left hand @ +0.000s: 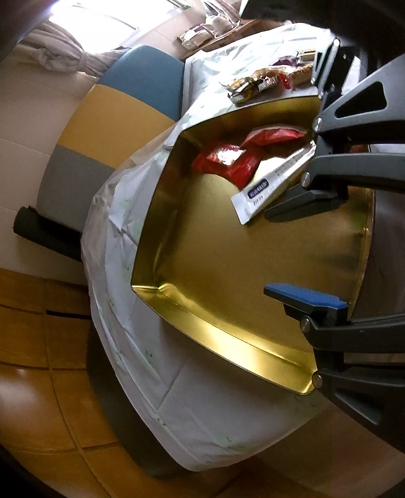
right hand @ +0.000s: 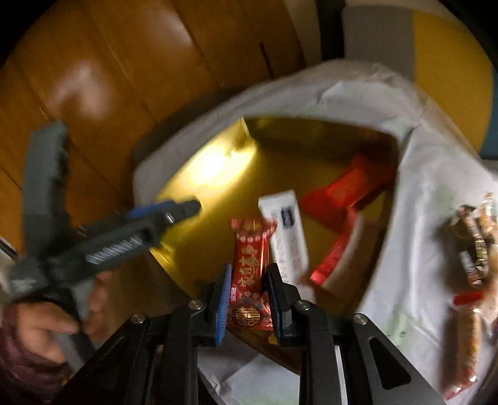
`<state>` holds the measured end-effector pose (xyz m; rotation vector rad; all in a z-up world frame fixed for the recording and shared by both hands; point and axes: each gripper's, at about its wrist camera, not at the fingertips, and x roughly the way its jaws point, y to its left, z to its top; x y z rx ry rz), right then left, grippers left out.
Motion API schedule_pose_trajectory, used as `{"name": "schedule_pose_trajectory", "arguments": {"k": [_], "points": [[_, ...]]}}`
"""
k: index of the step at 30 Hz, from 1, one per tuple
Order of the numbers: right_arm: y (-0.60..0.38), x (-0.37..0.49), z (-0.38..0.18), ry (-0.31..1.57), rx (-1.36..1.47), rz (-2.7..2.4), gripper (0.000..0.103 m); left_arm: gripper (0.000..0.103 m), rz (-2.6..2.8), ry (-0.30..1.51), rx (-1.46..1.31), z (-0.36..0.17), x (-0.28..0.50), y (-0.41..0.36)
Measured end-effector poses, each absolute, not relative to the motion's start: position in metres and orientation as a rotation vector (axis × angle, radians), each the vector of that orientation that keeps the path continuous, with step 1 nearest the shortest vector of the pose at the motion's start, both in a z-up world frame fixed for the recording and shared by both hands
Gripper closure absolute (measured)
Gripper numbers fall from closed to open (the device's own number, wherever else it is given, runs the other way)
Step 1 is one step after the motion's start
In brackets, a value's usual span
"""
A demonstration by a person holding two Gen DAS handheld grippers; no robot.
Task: Organize snacks
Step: 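Carry the red-and-gold packet to the gold tray with the right tool and release it, then withdraw right tool from tray while left tool moves toward the brown bag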
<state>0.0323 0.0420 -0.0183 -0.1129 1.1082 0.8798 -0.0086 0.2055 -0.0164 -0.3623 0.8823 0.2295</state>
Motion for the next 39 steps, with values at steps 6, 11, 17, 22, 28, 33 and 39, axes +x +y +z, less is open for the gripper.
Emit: {"name": "schedule_pose_trajectory", "arguments": {"k": [6, 11, 17, 22, 28, 33, 39], "points": [[0.037, 0.035, -0.029, 1.128, -0.093, 0.862, 0.078, 0.062, 0.210, 0.888, -0.354, -0.018, -0.006, 0.198], [0.024, 0.028, -0.016, 1.101, -0.054, 0.834, 0.078, 0.062, 0.175, 0.887, -0.325, -0.016, -0.006, 0.184], [0.007, 0.021, -0.007, 1.061, -0.013, 0.779, 0.071, 0.062, 0.150, 0.876, -0.300, -0.011, -0.007, 0.173], [-0.023, 0.017, 0.005, 1.013, 0.035, 0.713, 0.060, 0.062, 0.117, 0.878, -0.282, -0.007, -0.005, 0.162], [-0.080, 0.019, 0.011, 1.012, 0.041, 0.586, 0.041, 0.062, 0.039, 0.868, -0.231, 0.005, 0.002, 0.137], [-0.146, 0.034, 0.017, 1.034, 0.065, 0.434, 0.031, 0.062, -0.048, 0.866, -0.178, 0.014, 0.009, 0.106], [-0.231, 0.065, 0.020, 1.046, 0.039, 0.194, 0.026, 0.062, -0.163, 0.886, -0.147, 0.024, 0.023, 0.062]]}}
